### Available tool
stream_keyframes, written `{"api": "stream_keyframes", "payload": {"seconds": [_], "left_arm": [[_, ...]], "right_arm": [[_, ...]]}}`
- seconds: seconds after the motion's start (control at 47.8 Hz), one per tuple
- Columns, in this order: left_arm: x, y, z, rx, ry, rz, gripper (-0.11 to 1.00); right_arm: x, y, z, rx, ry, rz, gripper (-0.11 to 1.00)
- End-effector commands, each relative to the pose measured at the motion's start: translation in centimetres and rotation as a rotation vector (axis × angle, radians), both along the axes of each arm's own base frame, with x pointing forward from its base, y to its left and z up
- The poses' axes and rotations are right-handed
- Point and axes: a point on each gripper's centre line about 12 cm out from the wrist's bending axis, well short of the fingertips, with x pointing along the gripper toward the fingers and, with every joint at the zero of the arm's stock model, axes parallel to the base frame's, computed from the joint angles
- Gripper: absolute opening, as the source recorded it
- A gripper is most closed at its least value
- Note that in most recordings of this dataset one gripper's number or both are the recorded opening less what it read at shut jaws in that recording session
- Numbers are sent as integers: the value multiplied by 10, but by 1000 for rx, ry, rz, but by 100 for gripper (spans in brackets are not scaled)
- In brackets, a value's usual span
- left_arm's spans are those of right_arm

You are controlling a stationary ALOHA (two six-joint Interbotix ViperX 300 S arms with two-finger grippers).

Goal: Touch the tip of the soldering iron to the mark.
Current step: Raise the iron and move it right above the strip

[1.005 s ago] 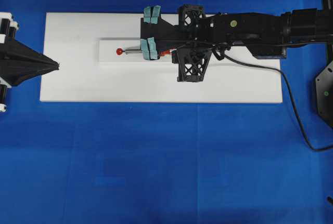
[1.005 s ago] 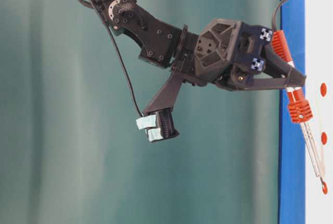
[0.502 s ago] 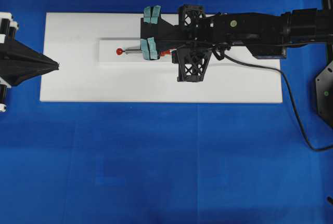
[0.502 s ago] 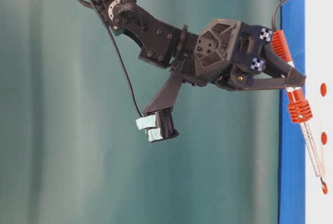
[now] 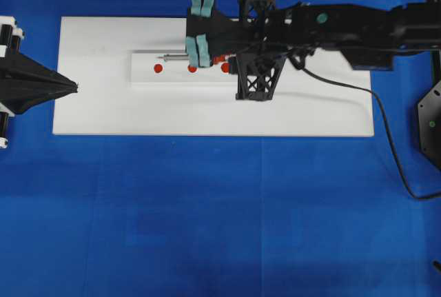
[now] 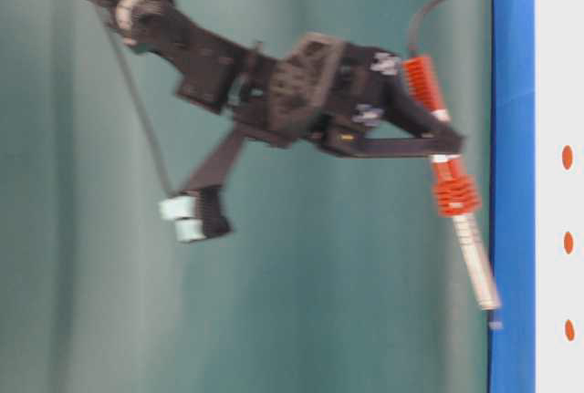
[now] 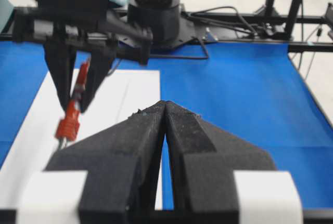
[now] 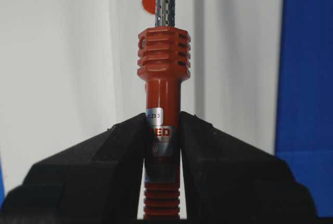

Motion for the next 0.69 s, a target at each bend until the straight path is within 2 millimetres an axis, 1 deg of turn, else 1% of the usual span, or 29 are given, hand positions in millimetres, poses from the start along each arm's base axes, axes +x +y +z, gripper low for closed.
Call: {"api": "stream_keyframes", "payload": {"seconds": [0.0,0.147,0.23,0.67], "left_arm": [[1,1,5,-3,-14,3,2],[1,1,5,-2,-14,3,2],[1,1,5,-3,-14,3,2],[1,1,5,-3,-14,3,2]], "right_arm": [[-2,-1,37,-18,-72,-5,7],[-10,-1,59,-33,-96,-7,7],[-13,-1,66,-36,-112,-8,7],[-15,0,66,-35,-109,-8,7]]}}
